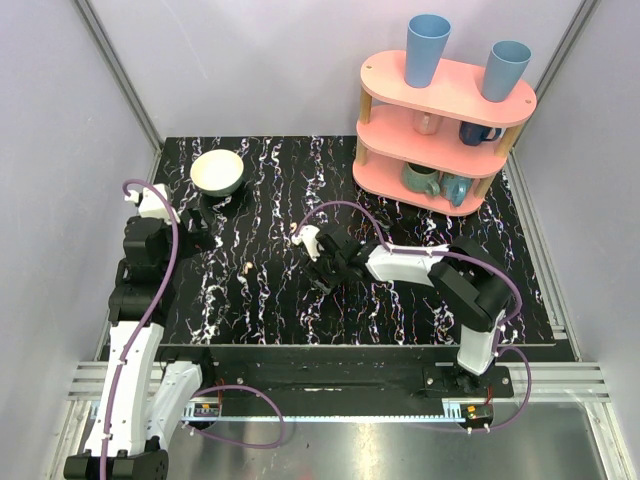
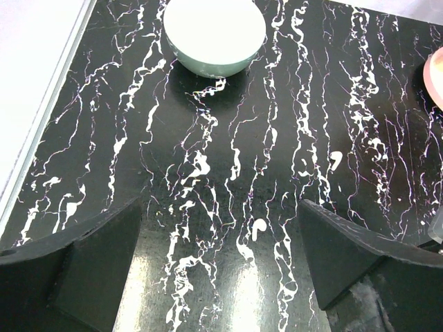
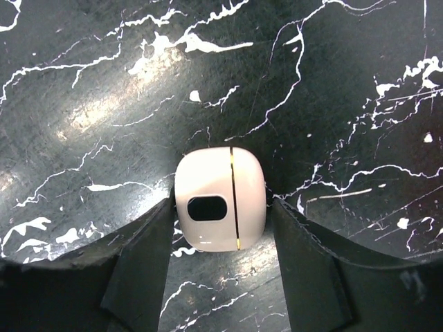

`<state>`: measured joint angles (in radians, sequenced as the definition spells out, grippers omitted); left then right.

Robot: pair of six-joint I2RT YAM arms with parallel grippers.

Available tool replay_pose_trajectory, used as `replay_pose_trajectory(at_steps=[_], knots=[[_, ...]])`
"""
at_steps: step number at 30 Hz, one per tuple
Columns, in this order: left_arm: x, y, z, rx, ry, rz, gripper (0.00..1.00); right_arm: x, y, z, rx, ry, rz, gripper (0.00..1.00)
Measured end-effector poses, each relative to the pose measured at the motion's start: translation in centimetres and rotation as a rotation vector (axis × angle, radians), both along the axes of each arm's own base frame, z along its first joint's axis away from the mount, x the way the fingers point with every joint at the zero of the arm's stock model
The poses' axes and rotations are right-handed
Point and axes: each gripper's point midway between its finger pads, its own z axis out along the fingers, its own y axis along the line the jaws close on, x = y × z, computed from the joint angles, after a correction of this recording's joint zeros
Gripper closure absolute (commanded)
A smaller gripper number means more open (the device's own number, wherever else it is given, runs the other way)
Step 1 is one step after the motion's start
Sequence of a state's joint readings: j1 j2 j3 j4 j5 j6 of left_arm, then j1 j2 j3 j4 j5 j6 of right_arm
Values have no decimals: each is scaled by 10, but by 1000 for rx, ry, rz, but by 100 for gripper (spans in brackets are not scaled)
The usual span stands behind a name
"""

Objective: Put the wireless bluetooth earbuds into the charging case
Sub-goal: Pick up the charging case from the center of the board.

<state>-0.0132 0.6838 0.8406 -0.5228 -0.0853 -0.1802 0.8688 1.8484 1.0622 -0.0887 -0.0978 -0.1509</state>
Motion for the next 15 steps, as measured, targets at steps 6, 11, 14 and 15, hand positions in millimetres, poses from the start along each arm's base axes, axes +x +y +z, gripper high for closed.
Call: replay_pose_trajectory(at_steps=[6, 11, 14, 15], knots=[[5, -11, -9, -20, 36, -62, 1, 0, 0, 0, -7, -5, 11, 59], [11, -29, -28, -62, 116, -155, 1, -3, -5, 2, -8, -11, 17, 69], [12, -42, -38, -106, 163, -215, 1, -7, -10, 15, 11, -30, 20, 70], [13, -47, -40, -124, 177, -237, 1, -8, -11, 24, 27, -45, 21, 70]])
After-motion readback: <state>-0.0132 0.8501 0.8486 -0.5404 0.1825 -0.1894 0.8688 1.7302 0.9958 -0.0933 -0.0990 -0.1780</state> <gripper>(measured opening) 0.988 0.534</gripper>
